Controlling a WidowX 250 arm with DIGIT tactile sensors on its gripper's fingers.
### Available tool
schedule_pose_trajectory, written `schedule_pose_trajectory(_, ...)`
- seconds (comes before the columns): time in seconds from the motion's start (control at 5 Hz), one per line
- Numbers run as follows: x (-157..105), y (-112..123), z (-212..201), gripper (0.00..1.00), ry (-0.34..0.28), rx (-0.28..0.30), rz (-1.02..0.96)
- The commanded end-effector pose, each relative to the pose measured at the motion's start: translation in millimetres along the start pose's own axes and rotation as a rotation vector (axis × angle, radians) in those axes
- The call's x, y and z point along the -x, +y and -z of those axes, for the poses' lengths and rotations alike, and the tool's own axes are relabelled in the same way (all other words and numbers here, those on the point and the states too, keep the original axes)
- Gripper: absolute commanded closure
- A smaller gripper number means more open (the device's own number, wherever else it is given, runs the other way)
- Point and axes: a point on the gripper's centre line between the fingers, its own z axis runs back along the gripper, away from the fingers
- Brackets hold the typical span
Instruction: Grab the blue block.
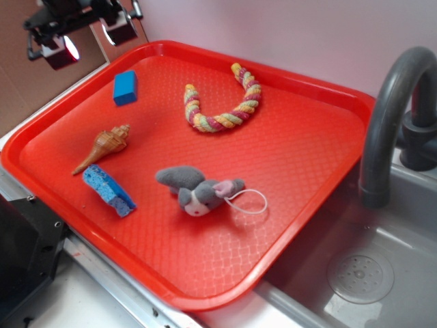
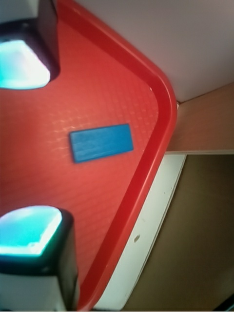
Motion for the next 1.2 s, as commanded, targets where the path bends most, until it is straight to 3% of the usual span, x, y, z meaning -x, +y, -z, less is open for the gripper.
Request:
schedule_pose_trajectory(0.0, -23.7, 12.6, 30.4, 0.0, -0.035, 0.03, -0.067)
schedule_pose_trajectory(0.2, -26.6, 9.8, 51.6, 0.0, -0.027, 0.039, -0.071)
schedule_pose_trajectory(0.4, -31.2, 8.3, 68.2, 0.0, -0.021, 0.008, -0.063)
schedule_pose_trajectory(0.6, -28.2, 2.1, 84.2, 0.0, 0.002, 0.048, -0.041)
schedule_pose_trajectory(0.8, -26.3, 0.9, 91.3, 0.0, 0.029, 0.054, -0.022)
schedule_pose_trajectory(1.0, -24.0, 2.8, 96.5, 0.06, 0.019, 0.036, -0.028)
